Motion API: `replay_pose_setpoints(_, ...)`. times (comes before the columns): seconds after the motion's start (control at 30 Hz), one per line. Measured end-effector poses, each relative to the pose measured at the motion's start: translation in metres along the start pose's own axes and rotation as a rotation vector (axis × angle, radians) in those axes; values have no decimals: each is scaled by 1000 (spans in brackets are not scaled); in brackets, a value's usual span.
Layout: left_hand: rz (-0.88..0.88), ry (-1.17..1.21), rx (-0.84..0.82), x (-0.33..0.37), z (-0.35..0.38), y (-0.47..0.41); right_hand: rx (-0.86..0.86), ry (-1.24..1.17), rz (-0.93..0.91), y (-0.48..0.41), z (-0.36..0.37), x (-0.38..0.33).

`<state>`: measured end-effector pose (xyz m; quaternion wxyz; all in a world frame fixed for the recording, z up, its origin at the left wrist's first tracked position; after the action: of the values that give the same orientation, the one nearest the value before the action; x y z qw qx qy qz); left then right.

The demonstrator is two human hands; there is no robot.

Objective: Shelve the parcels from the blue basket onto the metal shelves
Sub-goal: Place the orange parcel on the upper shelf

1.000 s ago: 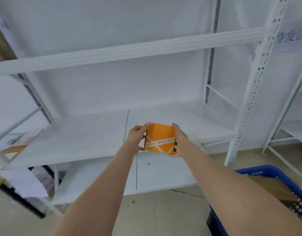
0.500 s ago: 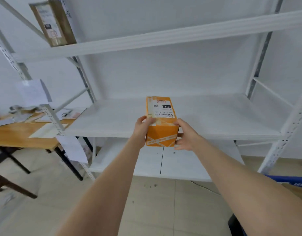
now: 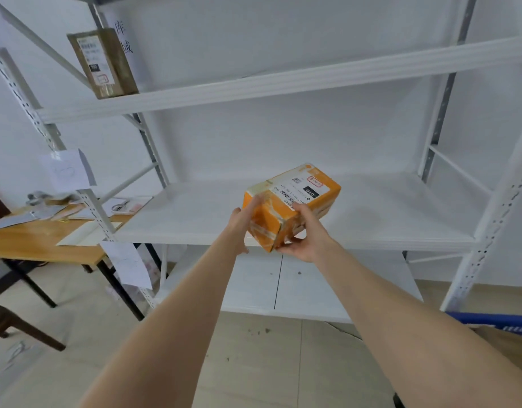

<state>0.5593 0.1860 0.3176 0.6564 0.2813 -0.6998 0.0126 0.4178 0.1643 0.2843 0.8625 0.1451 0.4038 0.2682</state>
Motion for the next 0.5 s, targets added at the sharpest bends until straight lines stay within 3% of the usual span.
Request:
replay_pose_setpoints(0.13, 12, 75, -9, 1, 6, 2, 30, 134, -7, 6, -8, 1)
replay_pose_setpoints(0.3, 75, -172, -26, 21, -28, -2, 459, 322, -267, -1, -66, -44)
replay_pose_setpoints(0.43, 51, -282, -116, 30, -36, 2, 313, 454, -162, 0, -68, -43)
replay_pose_setpoints(0.5, 119, -194, -39, 42, -36, 2, 253, 524, -106, 5, -65, -32)
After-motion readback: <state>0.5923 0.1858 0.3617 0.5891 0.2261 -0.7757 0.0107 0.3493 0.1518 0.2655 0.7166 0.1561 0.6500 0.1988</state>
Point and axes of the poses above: each hand's wrist, its own y-axis away from the middle knuckle, its own z-axis out of the palm, x = y × z, the point moved 6 cm from there along -y, towards the middle knuckle, and after that the axes turned 4 degrees about x, right-handed, at the moved point
